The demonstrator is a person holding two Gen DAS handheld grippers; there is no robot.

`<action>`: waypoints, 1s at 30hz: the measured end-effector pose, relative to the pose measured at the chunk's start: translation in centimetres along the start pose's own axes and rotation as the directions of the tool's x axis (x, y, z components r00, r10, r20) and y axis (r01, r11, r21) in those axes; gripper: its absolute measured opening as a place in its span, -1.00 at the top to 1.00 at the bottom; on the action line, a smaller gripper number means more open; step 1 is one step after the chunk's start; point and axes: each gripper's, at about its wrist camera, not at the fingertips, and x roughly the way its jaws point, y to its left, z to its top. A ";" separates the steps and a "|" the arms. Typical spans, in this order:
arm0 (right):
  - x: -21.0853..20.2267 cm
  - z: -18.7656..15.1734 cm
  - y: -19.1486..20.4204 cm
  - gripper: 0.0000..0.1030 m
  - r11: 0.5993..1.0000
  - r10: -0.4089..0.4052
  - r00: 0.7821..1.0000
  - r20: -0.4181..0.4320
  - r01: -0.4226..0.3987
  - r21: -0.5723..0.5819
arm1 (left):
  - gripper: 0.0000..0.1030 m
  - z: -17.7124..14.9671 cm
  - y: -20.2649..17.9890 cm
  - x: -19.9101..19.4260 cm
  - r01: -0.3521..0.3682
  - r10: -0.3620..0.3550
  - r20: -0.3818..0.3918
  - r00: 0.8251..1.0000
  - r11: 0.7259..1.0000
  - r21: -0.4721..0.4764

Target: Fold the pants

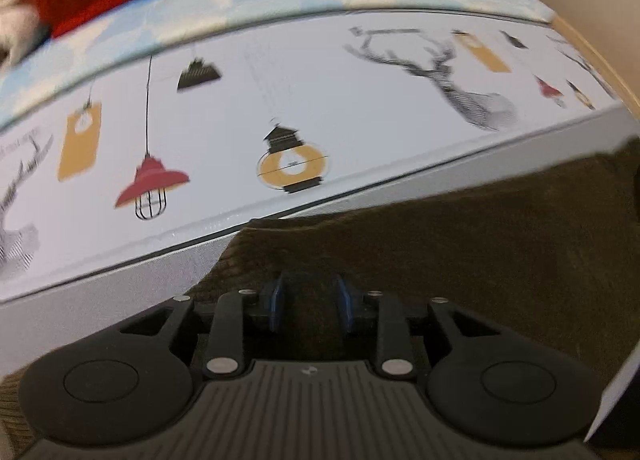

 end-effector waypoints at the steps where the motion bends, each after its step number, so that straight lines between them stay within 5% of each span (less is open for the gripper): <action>1: -0.9 -0.2 -1.7 0.92 0.997 -0.023 1.000 0.002 0.023 0.078 | 0.39 -0.4 -0.3 -0.7 -0.004 0.004 0.012 1.000 1.000 0.018; 4: -4.3 -1.4 -6.1 0.88 0.948 -0.034 0.999 0.030 0.023 0.319 | 0.39 -1.7 -0.6 -3.4 -0.011 0.009 0.053 0.999 0.999 0.044; 8: -10.2 -4.9 -9.0 0.27 0.872 -0.011 0.994 0.112 -0.046 0.487 | 0.36 -3.5 -0.7 -6.5 -0.011 0.009 0.092 0.996 1.000 0.018; 15: -13.4 -10.6 -10.4 0.19 0.711 0.066 0.993 0.099 -0.116 0.693 | 0.31 -6.9 -1.7 -10.8 -0.005 0.010 0.130 0.991 0.999 -0.032; 20: -12.2 -11.9 -10.6 0.18 0.758 0.102 0.995 0.017 -0.089 0.646 | 0.29 -10.5 -3.2 -12.2 0.031 -0.026 0.068 0.997 0.997 -0.074; 24: -9.7 -14.0 -12.9 0.09 0.625 0.230 0.973 -0.035 -0.120 0.771 | 0.29 -12.3 -4.6 -10.9 0.055 -0.058 -0.036 0.998 0.994 -0.090; 30: -7.1 -15.3 -14.4 0.04 0.456 0.264 0.964 -0.032 -0.096 0.885 | 0.21 -11.2 -5.0 -9.3 0.008 -0.009 -0.021 1.000 0.999 -0.041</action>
